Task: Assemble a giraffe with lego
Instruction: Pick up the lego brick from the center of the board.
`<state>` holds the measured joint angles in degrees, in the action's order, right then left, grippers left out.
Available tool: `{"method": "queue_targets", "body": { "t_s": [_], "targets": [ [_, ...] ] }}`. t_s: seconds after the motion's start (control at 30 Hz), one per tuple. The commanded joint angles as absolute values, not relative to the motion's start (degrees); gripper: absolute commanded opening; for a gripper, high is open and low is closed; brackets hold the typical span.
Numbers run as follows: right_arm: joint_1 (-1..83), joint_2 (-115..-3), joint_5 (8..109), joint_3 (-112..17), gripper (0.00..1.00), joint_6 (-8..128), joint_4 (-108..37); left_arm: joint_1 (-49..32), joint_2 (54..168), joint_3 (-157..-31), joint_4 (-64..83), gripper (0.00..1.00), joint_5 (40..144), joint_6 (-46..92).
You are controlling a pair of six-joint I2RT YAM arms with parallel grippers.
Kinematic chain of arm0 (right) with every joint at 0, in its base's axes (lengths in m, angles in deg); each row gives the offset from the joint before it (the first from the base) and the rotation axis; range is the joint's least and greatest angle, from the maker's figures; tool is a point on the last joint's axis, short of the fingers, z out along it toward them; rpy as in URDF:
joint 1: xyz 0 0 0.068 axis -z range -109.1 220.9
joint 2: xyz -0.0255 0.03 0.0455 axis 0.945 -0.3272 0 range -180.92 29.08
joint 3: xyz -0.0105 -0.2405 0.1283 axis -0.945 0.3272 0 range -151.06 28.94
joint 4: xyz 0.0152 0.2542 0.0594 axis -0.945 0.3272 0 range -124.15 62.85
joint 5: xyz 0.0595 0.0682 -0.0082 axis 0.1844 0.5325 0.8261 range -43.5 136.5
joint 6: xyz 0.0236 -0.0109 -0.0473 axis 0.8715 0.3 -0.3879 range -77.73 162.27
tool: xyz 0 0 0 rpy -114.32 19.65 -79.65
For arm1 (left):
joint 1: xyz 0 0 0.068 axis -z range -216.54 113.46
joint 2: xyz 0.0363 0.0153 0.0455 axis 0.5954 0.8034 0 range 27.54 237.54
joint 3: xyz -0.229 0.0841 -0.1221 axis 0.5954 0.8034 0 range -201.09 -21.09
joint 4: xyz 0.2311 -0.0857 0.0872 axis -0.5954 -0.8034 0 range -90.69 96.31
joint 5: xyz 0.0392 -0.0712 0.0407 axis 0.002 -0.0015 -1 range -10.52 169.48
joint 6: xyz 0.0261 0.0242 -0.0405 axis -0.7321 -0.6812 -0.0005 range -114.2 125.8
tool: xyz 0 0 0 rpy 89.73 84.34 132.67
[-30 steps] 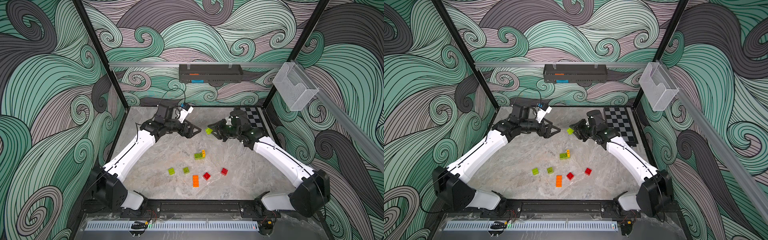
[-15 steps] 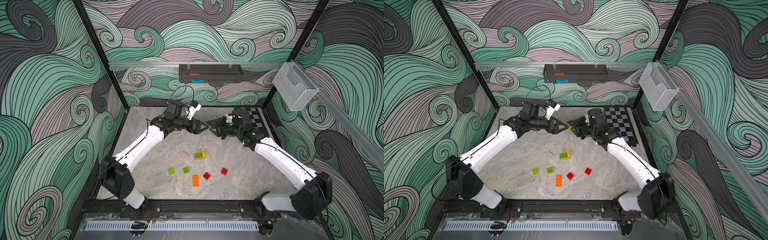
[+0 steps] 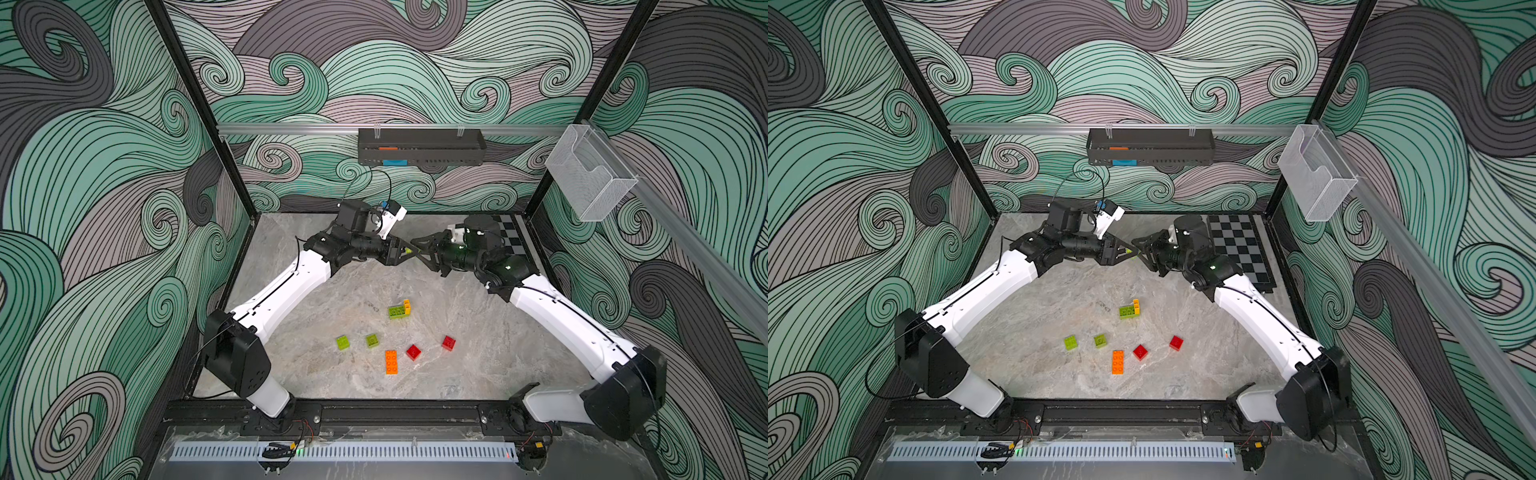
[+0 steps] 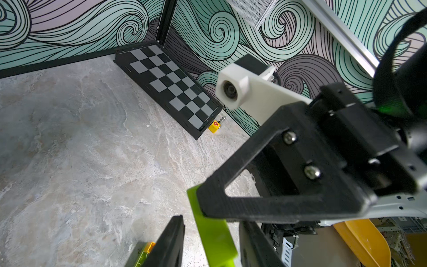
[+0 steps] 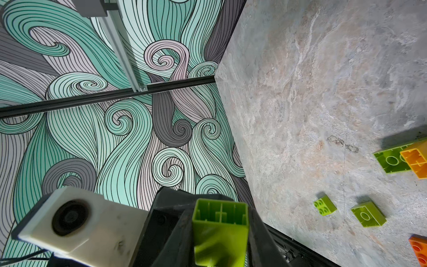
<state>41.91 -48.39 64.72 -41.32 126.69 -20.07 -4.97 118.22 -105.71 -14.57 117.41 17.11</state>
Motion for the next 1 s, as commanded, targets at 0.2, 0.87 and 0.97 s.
{"method": "queue_targets", "body": {
  "t_s": [0.2,0.87,0.97],
  "targets": [
    [41.45,-46.21,65.20,-41.82,0.27,123.27,-21.67,-4.44,117.96,-105.90,-12.72,0.00,118.94,18.23],
    [44.91,-37.42,90.83,-40.69,0.61,74.31,-22.78,-12.79,102.57,-94.39,-12.54,0.00,153.63,11.80],
    [44.80,-39.84,96.26,-42.92,0.51,73.87,-23.09,-13.08,102.50,-95.44,-13.68,0.00,155.23,10.83]
  ]
}}
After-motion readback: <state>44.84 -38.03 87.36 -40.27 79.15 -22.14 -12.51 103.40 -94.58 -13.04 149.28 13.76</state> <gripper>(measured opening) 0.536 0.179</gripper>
